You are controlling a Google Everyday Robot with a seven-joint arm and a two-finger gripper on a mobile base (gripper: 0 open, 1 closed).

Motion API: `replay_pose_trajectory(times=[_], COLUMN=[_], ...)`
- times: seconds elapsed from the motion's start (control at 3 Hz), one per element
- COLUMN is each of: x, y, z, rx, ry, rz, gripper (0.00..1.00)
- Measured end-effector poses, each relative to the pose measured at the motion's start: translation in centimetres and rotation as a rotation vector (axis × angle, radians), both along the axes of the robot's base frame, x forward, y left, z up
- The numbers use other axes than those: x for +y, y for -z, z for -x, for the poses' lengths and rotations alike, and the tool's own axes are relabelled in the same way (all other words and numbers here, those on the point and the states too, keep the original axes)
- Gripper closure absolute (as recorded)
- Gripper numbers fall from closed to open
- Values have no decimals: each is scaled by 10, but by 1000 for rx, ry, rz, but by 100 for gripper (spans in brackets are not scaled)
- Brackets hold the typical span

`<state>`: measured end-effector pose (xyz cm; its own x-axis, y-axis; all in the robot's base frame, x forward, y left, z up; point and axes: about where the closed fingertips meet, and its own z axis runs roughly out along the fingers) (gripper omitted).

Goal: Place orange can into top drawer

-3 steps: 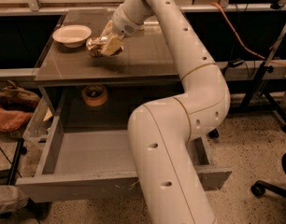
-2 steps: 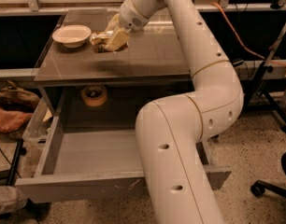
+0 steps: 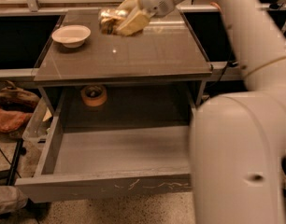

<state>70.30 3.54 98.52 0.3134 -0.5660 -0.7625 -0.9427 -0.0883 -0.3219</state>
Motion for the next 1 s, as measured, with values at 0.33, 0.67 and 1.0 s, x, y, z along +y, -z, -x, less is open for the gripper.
replay_pose_trajectory(times=[0.33,0.67,1.0], x=[-2,1,-1], y=[-31,-27,-7], z=[23,23,26], rx=[-40,-34,-3], ry=[-2,-4,17], rz=[-45,-48,-63], gripper=[100,100,100])
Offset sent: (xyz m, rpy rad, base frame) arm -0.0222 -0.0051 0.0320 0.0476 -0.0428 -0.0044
